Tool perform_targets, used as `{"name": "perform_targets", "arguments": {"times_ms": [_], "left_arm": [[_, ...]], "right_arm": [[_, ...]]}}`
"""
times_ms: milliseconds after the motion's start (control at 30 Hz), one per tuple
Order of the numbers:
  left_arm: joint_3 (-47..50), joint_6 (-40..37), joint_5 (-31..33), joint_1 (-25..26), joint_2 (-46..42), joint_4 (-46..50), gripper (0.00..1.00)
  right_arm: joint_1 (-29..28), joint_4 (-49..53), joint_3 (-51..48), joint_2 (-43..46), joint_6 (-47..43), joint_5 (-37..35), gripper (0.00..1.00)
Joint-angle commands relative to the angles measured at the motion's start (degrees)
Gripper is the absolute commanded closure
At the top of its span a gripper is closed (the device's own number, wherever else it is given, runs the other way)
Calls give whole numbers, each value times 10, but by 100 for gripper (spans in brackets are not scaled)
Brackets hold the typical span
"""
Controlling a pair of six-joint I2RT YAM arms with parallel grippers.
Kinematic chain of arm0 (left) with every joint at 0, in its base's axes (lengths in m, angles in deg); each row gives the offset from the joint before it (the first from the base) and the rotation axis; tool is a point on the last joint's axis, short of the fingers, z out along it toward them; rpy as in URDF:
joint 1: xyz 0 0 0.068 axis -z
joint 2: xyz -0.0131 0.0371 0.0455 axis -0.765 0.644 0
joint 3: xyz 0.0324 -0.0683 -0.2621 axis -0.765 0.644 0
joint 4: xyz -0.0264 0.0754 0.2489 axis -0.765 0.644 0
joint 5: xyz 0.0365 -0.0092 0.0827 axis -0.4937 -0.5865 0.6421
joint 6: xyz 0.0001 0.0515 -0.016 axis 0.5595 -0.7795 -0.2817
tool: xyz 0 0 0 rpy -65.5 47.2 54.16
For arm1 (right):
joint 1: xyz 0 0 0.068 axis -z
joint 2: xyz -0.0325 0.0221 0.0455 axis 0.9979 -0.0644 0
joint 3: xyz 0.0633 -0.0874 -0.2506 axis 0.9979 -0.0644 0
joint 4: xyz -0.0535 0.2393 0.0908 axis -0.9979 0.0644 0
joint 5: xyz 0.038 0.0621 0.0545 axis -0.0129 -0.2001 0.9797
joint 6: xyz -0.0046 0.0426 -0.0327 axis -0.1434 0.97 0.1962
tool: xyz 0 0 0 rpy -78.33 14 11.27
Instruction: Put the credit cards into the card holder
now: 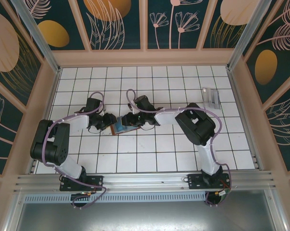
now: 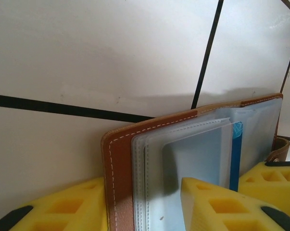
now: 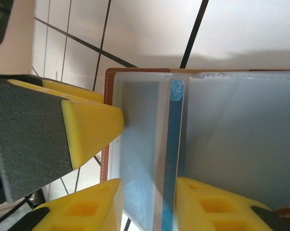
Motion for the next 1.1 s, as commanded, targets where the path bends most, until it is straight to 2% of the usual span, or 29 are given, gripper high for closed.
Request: {"name": "perform_targets", "arguments": {"times_ms": [0, 167, 367, 500, 733, 1067], "left_arm": [[6, 3, -22, 4, -12, 18, 58], [5, 17, -23, 4, -6, 14, 60], [15, 39, -48, 4, 0, -11, 60], [20, 50, -51, 4, -5, -21, 61], [31, 65, -73, 4, -2, -42, 61], [21, 54, -98, -1, -5, -40, 58]], "right_arm": [[-10, 24, -12, 28, -26, -36, 68], [-15, 39, -8, 27, -36, -54, 69], [-39, 12, 17, 6, -48, -12, 70], [-56, 33, 49, -6, -61, -20, 70], [-57, 45, 44, 10, -69, -29, 69], [-55, 98, 8, 74, -97, -118, 66]]}}
